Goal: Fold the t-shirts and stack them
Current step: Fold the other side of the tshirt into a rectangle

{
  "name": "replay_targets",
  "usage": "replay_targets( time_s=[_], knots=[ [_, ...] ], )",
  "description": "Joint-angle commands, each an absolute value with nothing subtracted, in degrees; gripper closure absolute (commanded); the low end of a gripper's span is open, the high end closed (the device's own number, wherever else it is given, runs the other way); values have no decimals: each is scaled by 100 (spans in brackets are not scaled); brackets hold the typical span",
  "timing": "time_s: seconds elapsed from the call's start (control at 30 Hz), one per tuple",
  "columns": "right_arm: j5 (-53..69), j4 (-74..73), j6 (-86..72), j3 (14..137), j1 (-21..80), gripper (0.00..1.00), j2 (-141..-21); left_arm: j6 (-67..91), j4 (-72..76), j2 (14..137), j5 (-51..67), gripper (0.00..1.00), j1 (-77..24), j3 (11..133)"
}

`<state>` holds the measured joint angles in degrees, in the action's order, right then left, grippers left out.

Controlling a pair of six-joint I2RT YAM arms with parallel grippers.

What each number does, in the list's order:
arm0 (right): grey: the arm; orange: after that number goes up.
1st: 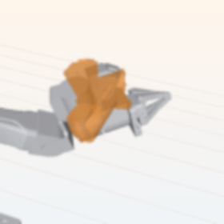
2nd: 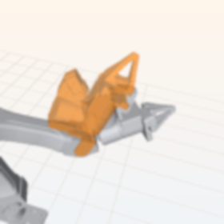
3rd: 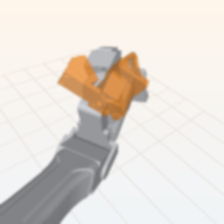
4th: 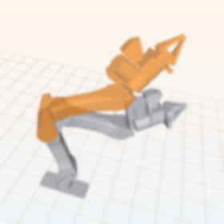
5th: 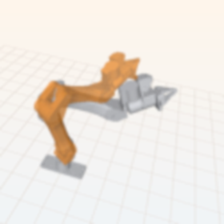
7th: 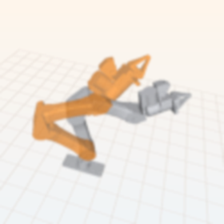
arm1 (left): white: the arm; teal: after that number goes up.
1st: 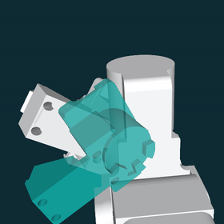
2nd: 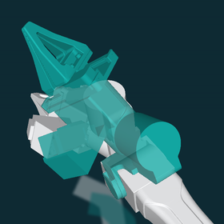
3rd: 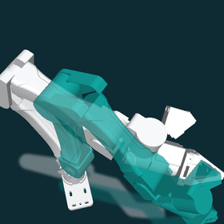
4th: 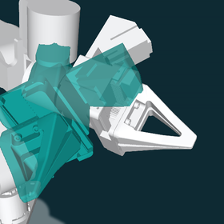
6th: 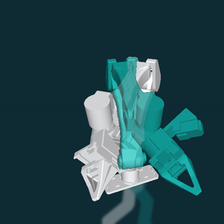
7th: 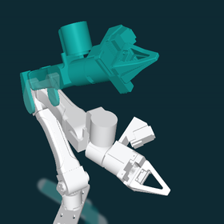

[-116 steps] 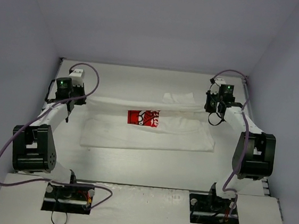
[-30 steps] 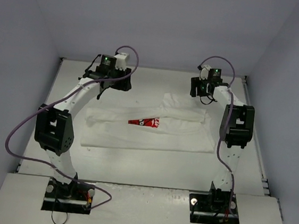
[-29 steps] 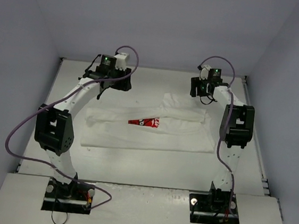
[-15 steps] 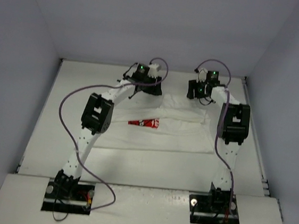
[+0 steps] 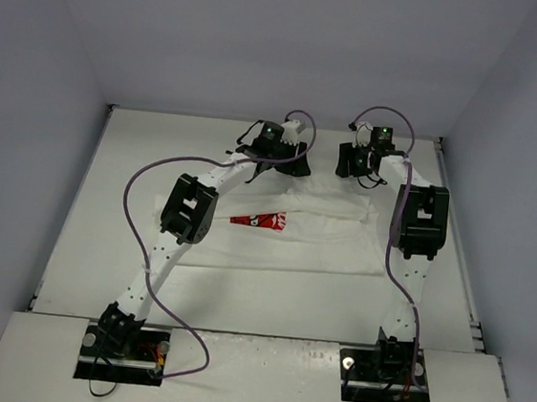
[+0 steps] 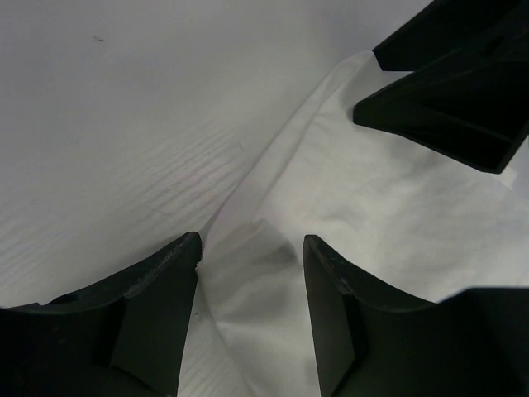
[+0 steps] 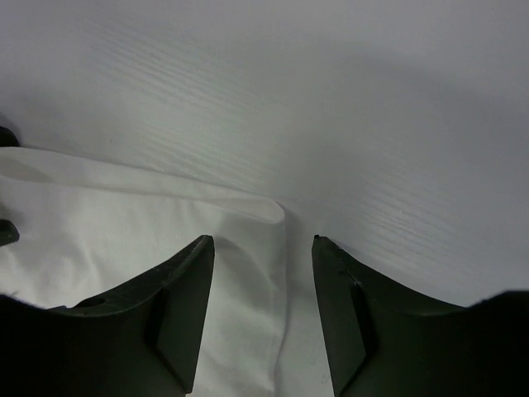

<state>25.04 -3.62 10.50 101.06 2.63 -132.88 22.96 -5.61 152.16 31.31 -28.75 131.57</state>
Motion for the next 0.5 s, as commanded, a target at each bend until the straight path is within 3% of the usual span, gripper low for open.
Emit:
replay_targets(
  time_s=[0.0,0.03,0.13,0.2,0.37,0.47],
  knots=[
    [2637,-254,1028,10248,229,56,-13262,2416,-293,15066,3349,52,-2909,13116],
    [2645,-247,1028,10256,229,59,-13263,2417,-298,15056,3324,53,-2909,13080],
    [2619,-258,1016,10368,220,73,-13301,2299,-320,14975,3215,74,-2909,13103],
    [2619,-255,1011,10450,202,85,-13289,2180,-351,14880,3086,100,-2900,13148],
    [2547,-257,1039,10564,167,99,-13026,1958,-338,14535,3065,100,-2900,13274],
    [2451,-255,1093,10488,168,100,-12639,1788,-343,14198,3047,100,-2900,13218]
  ],
)
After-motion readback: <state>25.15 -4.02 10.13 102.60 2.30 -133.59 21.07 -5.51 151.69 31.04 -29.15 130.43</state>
